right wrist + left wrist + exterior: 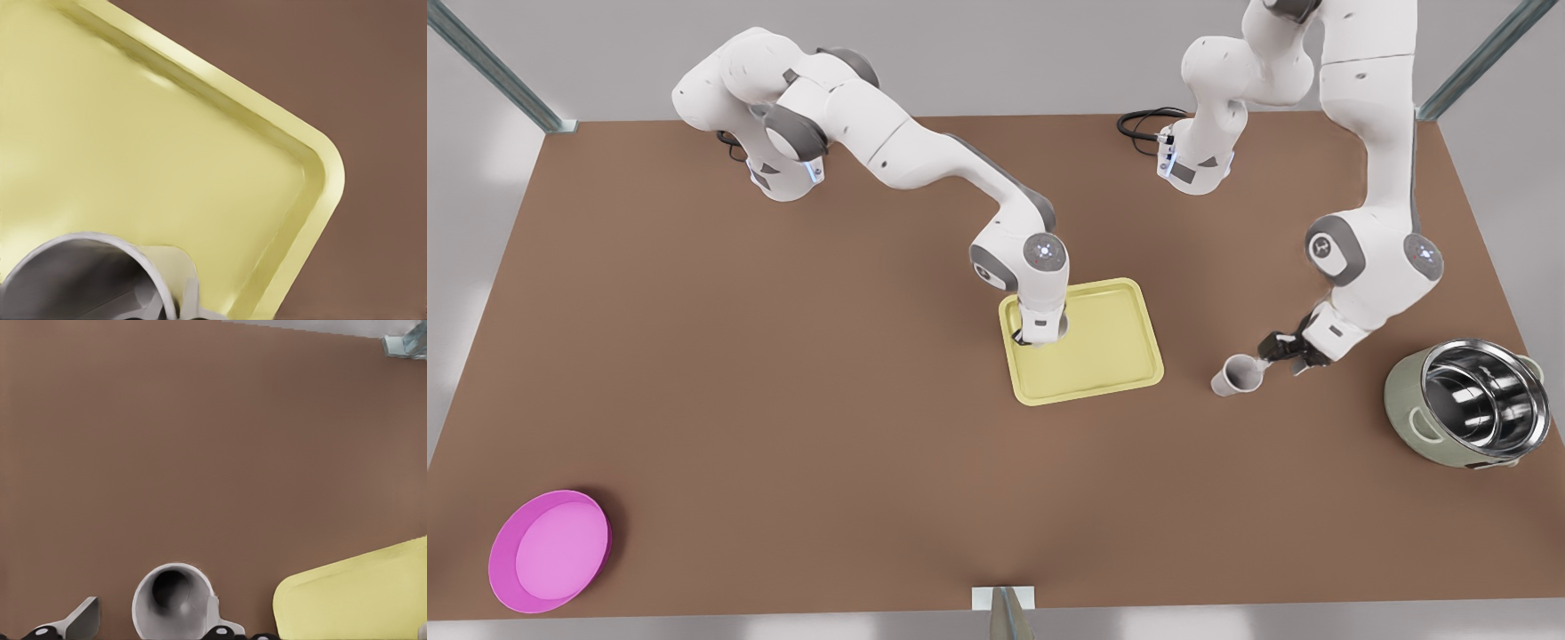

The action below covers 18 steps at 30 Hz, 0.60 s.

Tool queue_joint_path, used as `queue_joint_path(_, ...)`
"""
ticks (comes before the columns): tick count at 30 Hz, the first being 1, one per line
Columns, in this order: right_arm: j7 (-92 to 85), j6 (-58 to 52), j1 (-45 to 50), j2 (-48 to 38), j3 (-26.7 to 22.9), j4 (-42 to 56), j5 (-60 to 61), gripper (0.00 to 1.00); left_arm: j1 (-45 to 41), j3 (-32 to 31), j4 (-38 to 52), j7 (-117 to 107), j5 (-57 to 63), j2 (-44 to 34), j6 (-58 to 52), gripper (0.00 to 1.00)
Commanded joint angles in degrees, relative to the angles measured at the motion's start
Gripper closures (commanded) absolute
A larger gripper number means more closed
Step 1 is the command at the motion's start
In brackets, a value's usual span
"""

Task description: Use the left arm to pick up the white IKEA cup from the tray and place it on the middle-left position; use the right arm to pick up the white IKEA cup from the tray and place it on the middle-right position

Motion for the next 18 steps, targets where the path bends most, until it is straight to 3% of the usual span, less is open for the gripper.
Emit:
queue_joint_path(1,1.0,-1.28,0.0,-0.43,0.09,0.07,-0.15,0.83,-0.39,0.22,13.28,-17.46,11.79,-0.86,-37.64,0.0)
queue_joint_path(3,0.73,-5.58,-0.26,-2.45,-0.35,0.16,-0.24,0.87,-0.83,-0.84,18.57,-25.47,13.64,-1.74,-37.99,0.0)
queue_joint_path(5,-2.17,-9.89,-3.86,-7.64,-0.35,0.16,0.29,0.87,-1.09,-2.95,15.22,-24.85,13.99,-4.2,-27.09,0.0)
queue_joint_path(8,-16.14,-15.6,-12.57,-13.62,-0.09,0.07,2.84,0.87,4.44,-2.24,31.12,-14.22,6.79,5.28,-38.95,0.0)
queue_joint_path(9,-19.74,-17.54,-13.71,-15.02,-0.17,0.07,2.84,0.87,5.06,-2.51,40.8,-14.65,5.64,11.44,-43.97,0.0)
queue_joint_path(10,-24.84,-19.91,-16.25,-15.9,-0.26,0.07,3.01,0.87,1.64,-2.86,37.13,-16.85,9.85,11.1,-37.39,0.0)
queue_joint_path(11,-30.99,-21.67,-19.42,-16.87,-0.35,0.16,2.93,0.87,-1.18,-2.86,27.19,-20.89,12.67,5.56,-29.12,0.0)
queue_joint_path(14,-49.88,-23.34,-28.56,-17.84,-0.44,0.25,2.75,0.87,-1.18,-3.04,16.99,-20.54,14.43,-1.12,-24.28,0.0)
queue_joint_path(18,-72.2,-20.63,-40.77,-17.31,-0.09,0.25,4.42,0.88,-1.79,-3.21,18.92,-20.98,14.16,-0.6,-27.61,0.0)
